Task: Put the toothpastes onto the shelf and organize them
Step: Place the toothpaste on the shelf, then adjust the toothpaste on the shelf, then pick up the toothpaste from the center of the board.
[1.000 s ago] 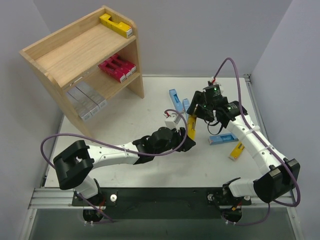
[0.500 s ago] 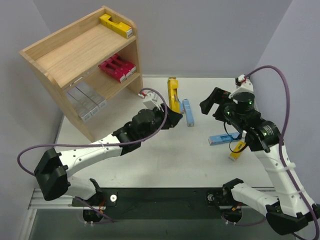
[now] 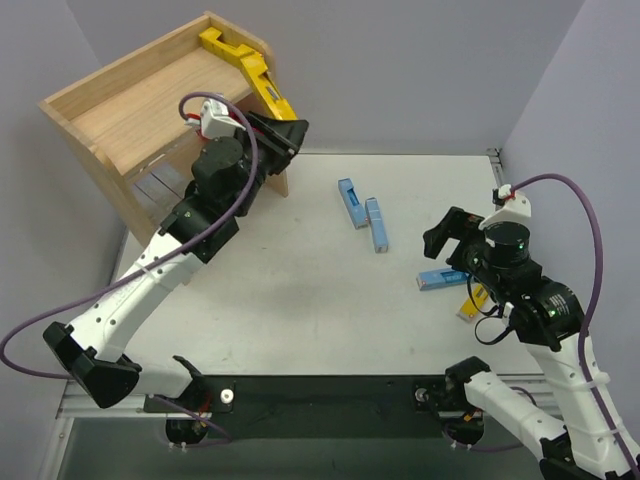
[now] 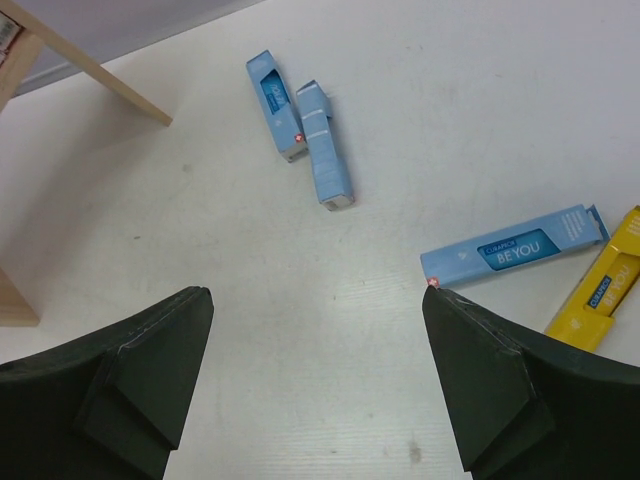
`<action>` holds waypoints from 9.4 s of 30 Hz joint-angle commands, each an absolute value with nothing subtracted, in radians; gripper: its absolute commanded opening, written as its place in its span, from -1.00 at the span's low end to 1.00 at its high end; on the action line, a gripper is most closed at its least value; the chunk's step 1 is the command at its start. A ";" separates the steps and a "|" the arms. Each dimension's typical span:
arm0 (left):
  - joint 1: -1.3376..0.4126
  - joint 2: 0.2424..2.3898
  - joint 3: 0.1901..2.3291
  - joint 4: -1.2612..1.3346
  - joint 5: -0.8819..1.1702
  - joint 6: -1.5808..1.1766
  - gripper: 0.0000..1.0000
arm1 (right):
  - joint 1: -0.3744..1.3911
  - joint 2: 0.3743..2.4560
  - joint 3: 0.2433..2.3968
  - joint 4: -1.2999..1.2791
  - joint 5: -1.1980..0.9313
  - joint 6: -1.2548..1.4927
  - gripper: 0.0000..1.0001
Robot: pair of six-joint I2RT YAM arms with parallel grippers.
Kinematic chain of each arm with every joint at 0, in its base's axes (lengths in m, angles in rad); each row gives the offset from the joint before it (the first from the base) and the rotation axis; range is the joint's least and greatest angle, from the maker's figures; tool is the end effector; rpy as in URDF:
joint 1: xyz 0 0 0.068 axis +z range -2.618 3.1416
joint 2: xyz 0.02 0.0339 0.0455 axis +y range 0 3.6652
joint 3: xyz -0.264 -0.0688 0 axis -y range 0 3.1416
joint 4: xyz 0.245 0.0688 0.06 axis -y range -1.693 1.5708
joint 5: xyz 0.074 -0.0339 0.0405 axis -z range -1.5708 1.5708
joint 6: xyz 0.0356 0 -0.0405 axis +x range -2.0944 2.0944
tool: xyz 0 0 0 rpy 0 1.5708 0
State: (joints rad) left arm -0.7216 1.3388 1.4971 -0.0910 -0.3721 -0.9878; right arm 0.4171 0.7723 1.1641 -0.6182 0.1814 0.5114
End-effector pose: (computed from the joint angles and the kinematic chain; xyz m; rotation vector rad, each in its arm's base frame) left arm 0.2328 -0.1876 0.4755 -0.5242 1.5215 -1.0781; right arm 0.1312 0.0511 0.4223 0.2170 1.8085 0.4996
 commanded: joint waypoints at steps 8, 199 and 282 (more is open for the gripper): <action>-0.517 1.460 1.795 -0.327 -0.302 -1.296 -0.38 | 0.391 0.736 1.137 -0.630 0.222 0.440 0.82; -0.202 1.727 2.060 -0.146 0.141 -0.014 0.82 | 0.262 0.775 1.083 -0.638 0.063 0.370 0.79; -0.916 1.127 0.689 0.399 0.135 0.063 0.95 | -0.259 1.329 0.793 -0.552 0.054 0.742 -0.41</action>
